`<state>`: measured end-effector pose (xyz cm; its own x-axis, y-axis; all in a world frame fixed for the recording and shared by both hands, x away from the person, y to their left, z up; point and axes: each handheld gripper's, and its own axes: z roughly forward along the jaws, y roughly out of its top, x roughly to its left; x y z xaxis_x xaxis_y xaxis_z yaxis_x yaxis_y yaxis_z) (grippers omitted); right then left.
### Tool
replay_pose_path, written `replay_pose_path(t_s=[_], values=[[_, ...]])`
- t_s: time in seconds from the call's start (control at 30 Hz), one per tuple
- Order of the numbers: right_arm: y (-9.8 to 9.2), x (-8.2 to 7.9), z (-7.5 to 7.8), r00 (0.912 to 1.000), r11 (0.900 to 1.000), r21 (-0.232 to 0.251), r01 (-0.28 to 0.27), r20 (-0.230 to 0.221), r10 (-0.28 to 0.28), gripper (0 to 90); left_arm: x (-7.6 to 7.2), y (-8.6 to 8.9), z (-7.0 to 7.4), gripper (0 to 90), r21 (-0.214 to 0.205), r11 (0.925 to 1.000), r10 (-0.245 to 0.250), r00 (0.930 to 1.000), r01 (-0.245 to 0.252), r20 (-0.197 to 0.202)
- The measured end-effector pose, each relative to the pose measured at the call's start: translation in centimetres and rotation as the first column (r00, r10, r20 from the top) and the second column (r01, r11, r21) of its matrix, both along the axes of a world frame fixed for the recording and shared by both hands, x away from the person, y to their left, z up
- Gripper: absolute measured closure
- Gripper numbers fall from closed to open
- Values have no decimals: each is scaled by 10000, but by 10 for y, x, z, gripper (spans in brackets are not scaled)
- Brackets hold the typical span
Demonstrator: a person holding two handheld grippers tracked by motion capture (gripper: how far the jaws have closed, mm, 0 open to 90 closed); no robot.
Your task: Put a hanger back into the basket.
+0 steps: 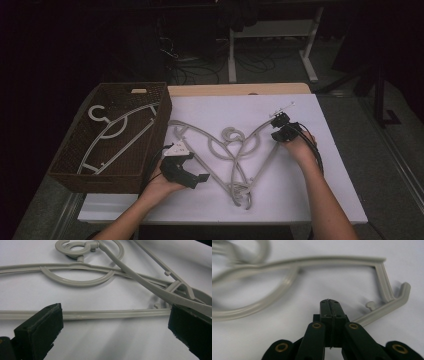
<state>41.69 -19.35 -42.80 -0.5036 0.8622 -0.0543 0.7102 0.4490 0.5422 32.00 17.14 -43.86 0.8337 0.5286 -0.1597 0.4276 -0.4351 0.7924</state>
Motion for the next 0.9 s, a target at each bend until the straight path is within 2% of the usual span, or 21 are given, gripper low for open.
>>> replay_pose_path(t_s=[0.1,0.17,0.23,0.37,0.5,0.63,0.77,0.9], values=[[-2,-19,5,9984,9968,664,-450,380,426,890,1,0,-1,0,19,10000,14,10000,-14,-59],[-1,-30,5,9969,9958,657,-640,507,607,890,2,0,-1,0,15,10000,29,10000,-29,-62],[-1,-38,5,9960,9929,871,-804,469,766,890,2,0,0,0,21,10000,41,10000,-41,-31],[-1,-51,1,9938,9901,942,-1042,485,1000,890,3,-3,-1,0,20,10000,-10,10000,10,-83],[-3,-56,-2,9932,9877,1065,-1146,324,1117,890,5,-5,-1,0,-37,10000,-39,9998,38,-180],[-4,-58,-5,9913,9856,1076,-1301,358,1269,891,10,-17,4,0,-67,9999,-91,9997,90,-248],[-3,-57,-9,9909,9859,993,-1343,244,1325,890,17,-36,10,0,139,9993,-334,9990,338,-310],[-3,-56,-10,9911,9859,1017,-1327,200,1314,891,30,-60,10,0,387,9973,-603,9970,621,-479]])
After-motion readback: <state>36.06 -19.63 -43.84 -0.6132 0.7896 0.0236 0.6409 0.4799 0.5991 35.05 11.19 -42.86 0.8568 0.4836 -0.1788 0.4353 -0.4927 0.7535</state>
